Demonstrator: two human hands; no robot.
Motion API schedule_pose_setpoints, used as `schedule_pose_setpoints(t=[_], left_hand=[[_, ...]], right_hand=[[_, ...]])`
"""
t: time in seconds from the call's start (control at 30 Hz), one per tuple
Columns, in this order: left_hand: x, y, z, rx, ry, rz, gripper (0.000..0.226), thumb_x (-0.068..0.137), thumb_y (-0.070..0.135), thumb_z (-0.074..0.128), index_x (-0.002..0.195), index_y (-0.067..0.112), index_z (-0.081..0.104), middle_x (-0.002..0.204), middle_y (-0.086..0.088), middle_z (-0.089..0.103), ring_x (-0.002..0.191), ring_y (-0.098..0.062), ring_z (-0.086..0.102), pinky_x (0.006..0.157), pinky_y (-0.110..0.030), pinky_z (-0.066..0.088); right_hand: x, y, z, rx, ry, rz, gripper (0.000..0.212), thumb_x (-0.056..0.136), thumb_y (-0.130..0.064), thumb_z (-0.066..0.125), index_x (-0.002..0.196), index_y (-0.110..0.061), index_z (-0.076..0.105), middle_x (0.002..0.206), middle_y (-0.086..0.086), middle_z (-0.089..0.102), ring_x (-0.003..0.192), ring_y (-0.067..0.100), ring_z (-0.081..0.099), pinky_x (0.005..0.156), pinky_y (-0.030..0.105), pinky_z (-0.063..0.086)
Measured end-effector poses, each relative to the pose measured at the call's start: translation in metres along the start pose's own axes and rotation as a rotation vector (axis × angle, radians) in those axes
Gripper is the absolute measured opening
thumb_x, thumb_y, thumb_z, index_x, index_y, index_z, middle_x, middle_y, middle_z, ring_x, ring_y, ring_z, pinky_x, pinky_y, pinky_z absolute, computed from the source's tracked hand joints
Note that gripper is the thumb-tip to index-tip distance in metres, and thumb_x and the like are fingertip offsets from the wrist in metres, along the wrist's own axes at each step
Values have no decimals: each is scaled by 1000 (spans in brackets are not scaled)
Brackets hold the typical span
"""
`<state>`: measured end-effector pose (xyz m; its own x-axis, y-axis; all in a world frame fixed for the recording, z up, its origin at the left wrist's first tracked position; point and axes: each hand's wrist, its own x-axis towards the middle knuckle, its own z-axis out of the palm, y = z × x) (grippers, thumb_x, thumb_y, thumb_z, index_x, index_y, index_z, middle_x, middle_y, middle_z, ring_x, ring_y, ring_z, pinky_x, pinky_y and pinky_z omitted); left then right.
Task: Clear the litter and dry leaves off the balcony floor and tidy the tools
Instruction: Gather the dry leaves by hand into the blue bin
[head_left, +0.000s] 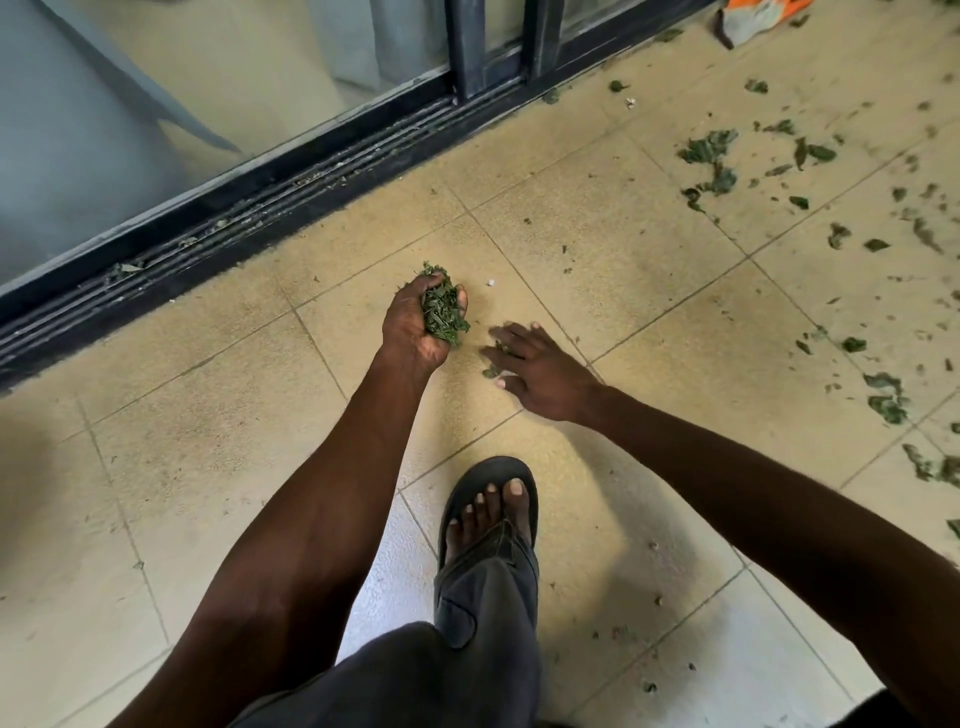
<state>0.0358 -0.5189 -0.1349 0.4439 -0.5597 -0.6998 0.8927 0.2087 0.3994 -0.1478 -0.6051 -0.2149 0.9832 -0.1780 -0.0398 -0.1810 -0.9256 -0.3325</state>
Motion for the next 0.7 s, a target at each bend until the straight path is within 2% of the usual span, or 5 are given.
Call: schedule_pose_setpoints(t=[0.13,0.23,0.33,0.57,0.7], left_hand=[[1,-7,3,-2,-7,-10,7,90,2,57,86,6,56,86,-12,54,71,-23,56,54,-26,56],[0,-13,5,6,-9,-22,7,90,2,57,85,6,55,86,-12,54,70,-22,57,53,-25,56],[-2,-20,8,51,-28,-50,6,90,4,58,85,7,55,82,-12,57,63,-22,60,52,-24,55],[-2,-35,11,45,-28,-66,4,89,2,58,89,6,56,87,-14,57,70,-23,59,55,-26,56],[-3,-45,13,69,-30,-79,4,90,2,58,88,6,56,83,-12,56,67,-23,59,55,-25,56]], right_hand=[[3,-16,0,21,-16,14,50,100,-38,45,149,-36,33,162,9,16,149,30,14,118,52,9],[0,-18,3,-89,26,-148,44,94,-18,57,138,-24,53,153,10,38,143,34,32,114,55,28],[-9,-4,-6,-94,72,-78,52,86,2,56,134,-17,57,147,7,48,139,31,39,115,53,30],[-40,35,-24,19,-31,212,48,101,-35,42,146,-18,40,158,9,27,148,32,16,117,60,13],[-57,30,-17,9,-97,99,59,94,-14,52,150,-21,36,159,13,22,147,38,13,114,58,14]])
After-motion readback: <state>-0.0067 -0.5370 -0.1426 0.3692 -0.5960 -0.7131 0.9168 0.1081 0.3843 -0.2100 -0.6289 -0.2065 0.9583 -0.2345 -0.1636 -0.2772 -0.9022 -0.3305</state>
